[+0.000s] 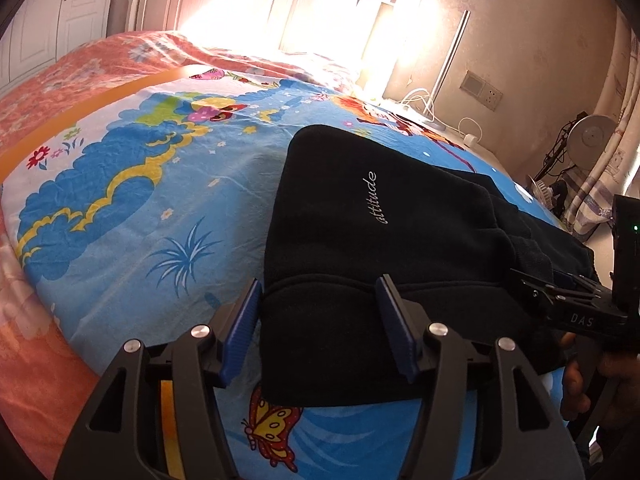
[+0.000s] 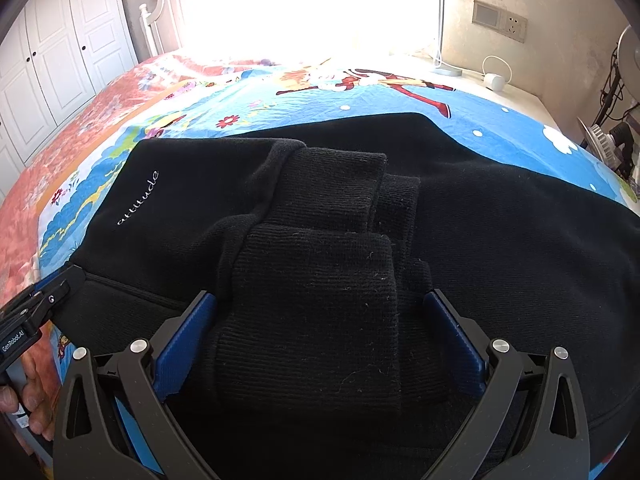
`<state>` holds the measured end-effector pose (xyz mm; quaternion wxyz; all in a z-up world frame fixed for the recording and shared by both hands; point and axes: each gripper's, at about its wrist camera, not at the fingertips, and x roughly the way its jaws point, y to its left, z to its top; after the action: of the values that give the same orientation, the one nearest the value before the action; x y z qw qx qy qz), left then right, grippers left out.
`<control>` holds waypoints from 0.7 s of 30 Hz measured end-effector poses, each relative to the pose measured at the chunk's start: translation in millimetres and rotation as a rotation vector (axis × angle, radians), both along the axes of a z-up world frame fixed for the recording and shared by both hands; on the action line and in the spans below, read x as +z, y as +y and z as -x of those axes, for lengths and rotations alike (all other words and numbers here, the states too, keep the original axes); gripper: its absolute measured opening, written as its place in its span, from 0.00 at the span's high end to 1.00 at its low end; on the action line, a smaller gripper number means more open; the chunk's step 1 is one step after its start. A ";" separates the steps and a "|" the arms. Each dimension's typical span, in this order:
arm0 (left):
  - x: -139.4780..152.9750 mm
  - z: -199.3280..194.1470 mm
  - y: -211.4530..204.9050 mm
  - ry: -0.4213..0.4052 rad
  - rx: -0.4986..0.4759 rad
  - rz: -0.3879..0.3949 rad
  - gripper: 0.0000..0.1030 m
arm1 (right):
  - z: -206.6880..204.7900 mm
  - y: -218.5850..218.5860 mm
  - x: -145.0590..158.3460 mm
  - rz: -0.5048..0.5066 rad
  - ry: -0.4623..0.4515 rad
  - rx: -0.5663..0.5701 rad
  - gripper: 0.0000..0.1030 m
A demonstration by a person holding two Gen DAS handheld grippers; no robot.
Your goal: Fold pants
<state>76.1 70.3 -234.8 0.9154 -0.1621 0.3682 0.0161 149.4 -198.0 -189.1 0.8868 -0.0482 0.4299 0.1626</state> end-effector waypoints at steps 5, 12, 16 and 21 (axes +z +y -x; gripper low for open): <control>-7.7 3.3 5.8 -0.016 0.003 0.067 0.42 | 11.3 7.1 24.1 -0.042 -0.087 0.029 0.05; -10.7 6.4 11.0 -0.026 -0.005 0.135 0.42 | -36.5 30.2 44.5 -0.064 -0.076 0.056 0.05; -11.8 9.8 16.2 -0.036 -0.019 0.195 0.42 | -91.0 44.6 33.7 -0.027 0.015 0.040 0.05; -14.8 14.6 24.8 -0.049 -0.048 0.280 0.41 | -119.9 33.7 -9.5 -0.008 0.122 0.011 0.05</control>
<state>61.5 95.1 -249.6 0.8927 -0.2796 0.3482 -0.0613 269.3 -164.3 -198.6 0.8583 -0.0371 0.4822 0.1716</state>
